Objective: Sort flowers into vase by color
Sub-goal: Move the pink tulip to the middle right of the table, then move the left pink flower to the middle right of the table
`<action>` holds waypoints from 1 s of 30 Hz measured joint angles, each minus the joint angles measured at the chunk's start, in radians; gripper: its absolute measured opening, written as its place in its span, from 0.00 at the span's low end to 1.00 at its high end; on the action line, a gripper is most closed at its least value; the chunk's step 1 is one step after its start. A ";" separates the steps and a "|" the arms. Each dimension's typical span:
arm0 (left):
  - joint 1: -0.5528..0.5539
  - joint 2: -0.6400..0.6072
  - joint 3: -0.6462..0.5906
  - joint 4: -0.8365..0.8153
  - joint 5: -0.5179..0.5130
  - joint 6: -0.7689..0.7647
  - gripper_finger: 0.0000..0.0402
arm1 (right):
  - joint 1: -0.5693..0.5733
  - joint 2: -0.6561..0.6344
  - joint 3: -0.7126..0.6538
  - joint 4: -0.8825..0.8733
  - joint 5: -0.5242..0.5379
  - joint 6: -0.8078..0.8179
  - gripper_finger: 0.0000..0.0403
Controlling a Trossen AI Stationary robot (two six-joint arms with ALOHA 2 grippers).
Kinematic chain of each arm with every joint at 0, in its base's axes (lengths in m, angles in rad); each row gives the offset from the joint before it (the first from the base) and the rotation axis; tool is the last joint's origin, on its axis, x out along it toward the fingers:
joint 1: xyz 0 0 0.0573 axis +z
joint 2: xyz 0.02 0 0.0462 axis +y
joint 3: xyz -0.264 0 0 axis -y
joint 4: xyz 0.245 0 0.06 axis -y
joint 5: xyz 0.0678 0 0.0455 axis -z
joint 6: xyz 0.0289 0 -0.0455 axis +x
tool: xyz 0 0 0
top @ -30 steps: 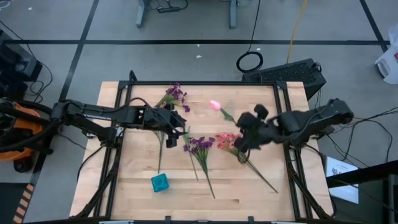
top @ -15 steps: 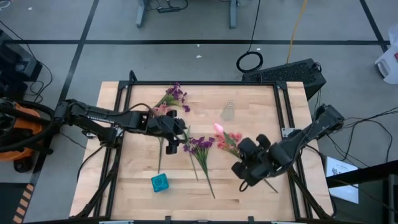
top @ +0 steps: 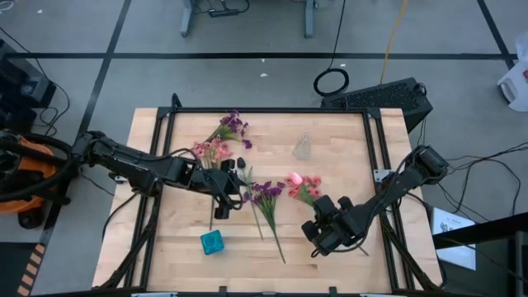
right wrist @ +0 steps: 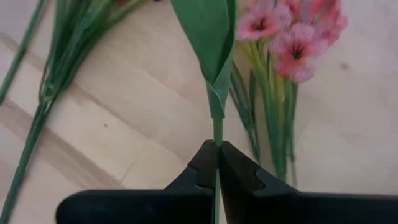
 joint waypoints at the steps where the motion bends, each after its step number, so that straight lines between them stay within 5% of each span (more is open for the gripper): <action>1: -0.005 0.000 0.000 0.000 0.000 0.000 0.64 | 0.000 0.002 -0.022 0.030 0.008 0.018 0.00; 13: -0.012 0.000 0.000 -0.013 0.000 0.010 0.64 | -0.001 0.003 -0.117 0.071 -0.001 0.164 0.15; 20: 0.021 -0.001 -0.001 -0.166 -0.114 -0.002 0.64 | 0.005 0.002 0.030 -0.179 0.001 0.124 0.28; 25: 0.101 -0.001 -0.001 -0.236 -0.173 -0.077 0.64 | 0.025 0.001 0.184 -0.408 0.194 0.094 0.34; 30: 0.191 -0.002 -0.024 -0.265 -0.179 -0.173 0.64 | 0.027 -0.001 0.272 -0.418 0.424 -0.112 0.36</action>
